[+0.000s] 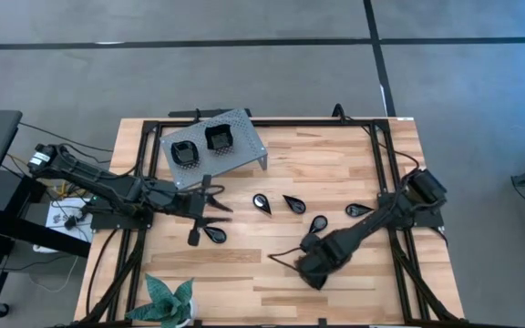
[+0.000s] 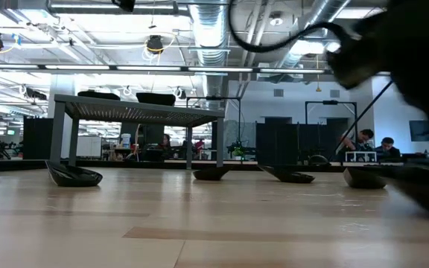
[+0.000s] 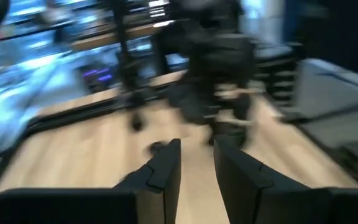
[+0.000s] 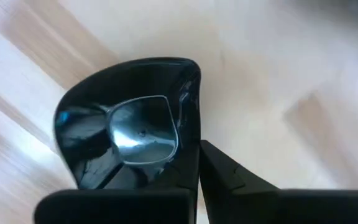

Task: Pick & Place Mini shaped plates
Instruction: Stack the black leaf-shaped plate on top of the black leaf-shaped plate on the shelf

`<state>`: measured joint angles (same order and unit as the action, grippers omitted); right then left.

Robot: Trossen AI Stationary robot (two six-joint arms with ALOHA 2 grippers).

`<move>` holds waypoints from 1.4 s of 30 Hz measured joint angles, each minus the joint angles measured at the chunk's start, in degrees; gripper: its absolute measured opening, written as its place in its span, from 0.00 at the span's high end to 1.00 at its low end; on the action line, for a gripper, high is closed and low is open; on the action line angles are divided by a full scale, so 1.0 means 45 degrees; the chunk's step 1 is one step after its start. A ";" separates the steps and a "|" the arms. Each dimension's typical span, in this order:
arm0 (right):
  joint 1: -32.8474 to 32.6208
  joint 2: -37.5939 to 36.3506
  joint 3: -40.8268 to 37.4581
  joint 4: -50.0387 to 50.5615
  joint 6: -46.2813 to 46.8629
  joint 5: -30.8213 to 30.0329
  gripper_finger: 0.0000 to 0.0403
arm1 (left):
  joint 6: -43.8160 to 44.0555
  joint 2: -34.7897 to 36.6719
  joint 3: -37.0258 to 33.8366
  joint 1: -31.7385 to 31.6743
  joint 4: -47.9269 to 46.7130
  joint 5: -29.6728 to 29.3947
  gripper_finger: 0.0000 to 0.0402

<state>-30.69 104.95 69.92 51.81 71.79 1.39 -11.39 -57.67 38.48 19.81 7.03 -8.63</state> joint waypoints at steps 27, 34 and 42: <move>0.6682 0.0004 0.1328 -0.3481 -0.8982 0.2049 0.99 | -0.8642 -0.7317 0.0002 -0.0588 0.2724 0.0442 0.64; 0.6918 0.0021 0.1328 -0.4095 -0.8951 0.2745 0.99 | -0.8851 -0.7476 -0.0005 -0.0612 0.3274 0.0438 0.66; 0.6954 0.0024 0.1329 -0.4933 -0.8977 0.3073 0.99 | -0.9008 -0.7476 -0.0005 -0.0601 0.3205 0.0590 0.74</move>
<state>0.60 105.06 75.91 29.61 31.39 15.22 -51.92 -91.31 38.46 17.11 21.45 -5.98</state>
